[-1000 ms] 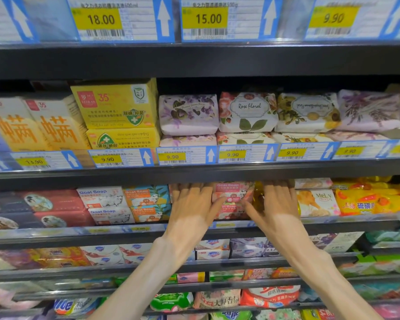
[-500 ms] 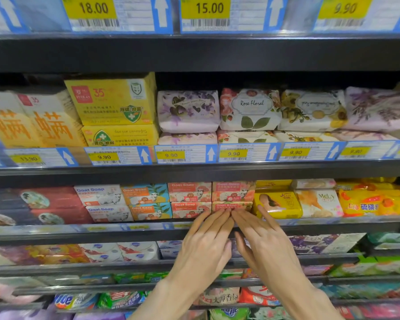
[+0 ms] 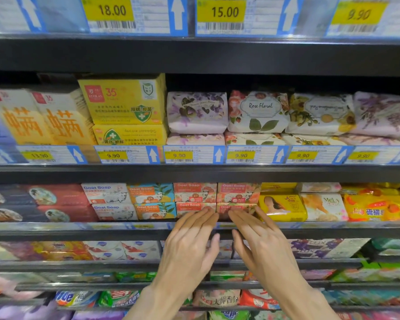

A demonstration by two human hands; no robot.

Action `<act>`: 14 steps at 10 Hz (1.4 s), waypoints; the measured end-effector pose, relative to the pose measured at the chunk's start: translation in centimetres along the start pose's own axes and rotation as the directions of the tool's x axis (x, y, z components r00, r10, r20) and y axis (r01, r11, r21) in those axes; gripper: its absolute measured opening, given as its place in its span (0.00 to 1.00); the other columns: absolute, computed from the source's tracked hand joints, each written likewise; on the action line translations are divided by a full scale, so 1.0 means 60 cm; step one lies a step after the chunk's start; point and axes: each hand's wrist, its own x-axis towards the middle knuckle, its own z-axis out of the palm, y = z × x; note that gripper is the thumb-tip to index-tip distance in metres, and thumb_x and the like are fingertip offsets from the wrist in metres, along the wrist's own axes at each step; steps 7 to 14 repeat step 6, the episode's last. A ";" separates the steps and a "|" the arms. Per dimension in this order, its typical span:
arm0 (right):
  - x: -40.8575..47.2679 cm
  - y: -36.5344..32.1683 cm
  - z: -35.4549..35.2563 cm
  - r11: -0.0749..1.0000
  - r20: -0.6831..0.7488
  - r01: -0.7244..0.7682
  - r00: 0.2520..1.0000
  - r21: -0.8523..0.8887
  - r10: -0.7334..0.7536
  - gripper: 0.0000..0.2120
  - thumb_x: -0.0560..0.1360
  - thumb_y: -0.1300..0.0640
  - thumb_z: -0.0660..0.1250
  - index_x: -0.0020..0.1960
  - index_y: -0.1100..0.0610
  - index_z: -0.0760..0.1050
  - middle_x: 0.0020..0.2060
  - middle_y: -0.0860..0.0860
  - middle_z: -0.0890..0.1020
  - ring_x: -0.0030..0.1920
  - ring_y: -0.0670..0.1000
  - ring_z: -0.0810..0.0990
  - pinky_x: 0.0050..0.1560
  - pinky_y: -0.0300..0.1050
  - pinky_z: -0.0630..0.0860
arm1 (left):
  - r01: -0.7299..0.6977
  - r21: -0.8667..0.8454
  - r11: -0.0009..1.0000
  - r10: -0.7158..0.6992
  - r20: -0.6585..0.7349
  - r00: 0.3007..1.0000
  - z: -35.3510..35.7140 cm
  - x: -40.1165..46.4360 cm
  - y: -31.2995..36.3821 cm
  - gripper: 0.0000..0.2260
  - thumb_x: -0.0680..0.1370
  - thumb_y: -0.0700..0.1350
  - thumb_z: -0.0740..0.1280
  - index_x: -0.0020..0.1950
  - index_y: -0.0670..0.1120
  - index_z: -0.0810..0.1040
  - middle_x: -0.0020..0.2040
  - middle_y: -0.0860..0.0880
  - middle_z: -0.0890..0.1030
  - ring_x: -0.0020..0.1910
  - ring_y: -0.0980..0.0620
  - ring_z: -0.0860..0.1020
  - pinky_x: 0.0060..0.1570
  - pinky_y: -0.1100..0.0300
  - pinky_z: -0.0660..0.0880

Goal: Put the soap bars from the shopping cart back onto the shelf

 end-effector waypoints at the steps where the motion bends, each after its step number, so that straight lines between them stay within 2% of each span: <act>1: 0.007 -0.008 0.007 1.000 0.010 -0.030 0.999 0.000 0.030 0.18 0.80 0.52 0.59 0.65 0.55 0.77 0.61 0.50 0.81 0.60 0.47 0.80 0.71 0.50 0.69 | 0.031 0.081 0.996 -0.032 0.013 0.999 -0.003 -0.008 -0.016 0.19 0.81 0.52 0.62 0.68 0.46 0.76 0.65 0.52 0.79 0.64 0.54 0.75 0.70 0.56 0.67; 3: 0.006 -0.013 0.008 0.999 0.036 -0.047 0.998 -0.003 0.047 0.19 0.79 0.52 0.58 0.67 0.55 0.76 0.63 0.50 0.80 0.62 0.47 0.79 0.70 0.49 0.69 | 0.049 0.097 0.994 -0.053 0.040 0.998 0.007 -0.012 -0.019 0.20 0.80 0.53 0.63 0.69 0.45 0.76 0.67 0.51 0.78 0.67 0.54 0.74 0.70 0.53 0.68; 5: 0.001 -0.018 -0.011 1.000 0.046 0.006 0.999 0.031 -0.008 0.19 0.79 0.52 0.60 0.69 0.53 0.74 0.65 0.47 0.78 0.66 0.46 0.75 0.72 0.44 0.66 | 0.043 0.038 0.998 -0.043 -0.008 0.999 -0.012 -0.023 -0.011 0.19 0.81 0.51 0.62 0.72 0.47 0.73 0.70 0.54 0.74 0.72 0.58 0.67 0.72 0.53 0.65; 6: -0.011 -0.019 -0.015 0.998 0.060 0.032 0.998 0.061 -0.036 0.19 0.78 0.51 0.60 0.67 0.51 0.76 0.66 0.46 0.77 0.67 0.44 0.73 0.71 0.44 0.67 | 0.055 0.003 0.998 -0.055 -0.044 0.998 -0.011 -0.049 0.012 0.19 0.80 0.50 0.64 0.70 0.48 0.74 0.71 0.55 0.73 0.73 0.57 0.67 0.72 0.52 0.65; 14: -0.011 -0.019 -0.015 0.998 0.060 0.032 0.998 0.061 -0.036 0.19 0.78 0.51 0.60 0.67 0.51 0.76 0.66 0.46 0.77 0.67 0.44 0.73 0.71 0.44 0.67 | 0.055 0.003 0.998 -0.055 -0.044 0.998 -0.011 -0.049 0.012 0.19 0.80 0.50 0.64 0.70 0.48 0.74 0.71 0.55 0.73 0.73 0.57 0.67 0.72 0.52 0.65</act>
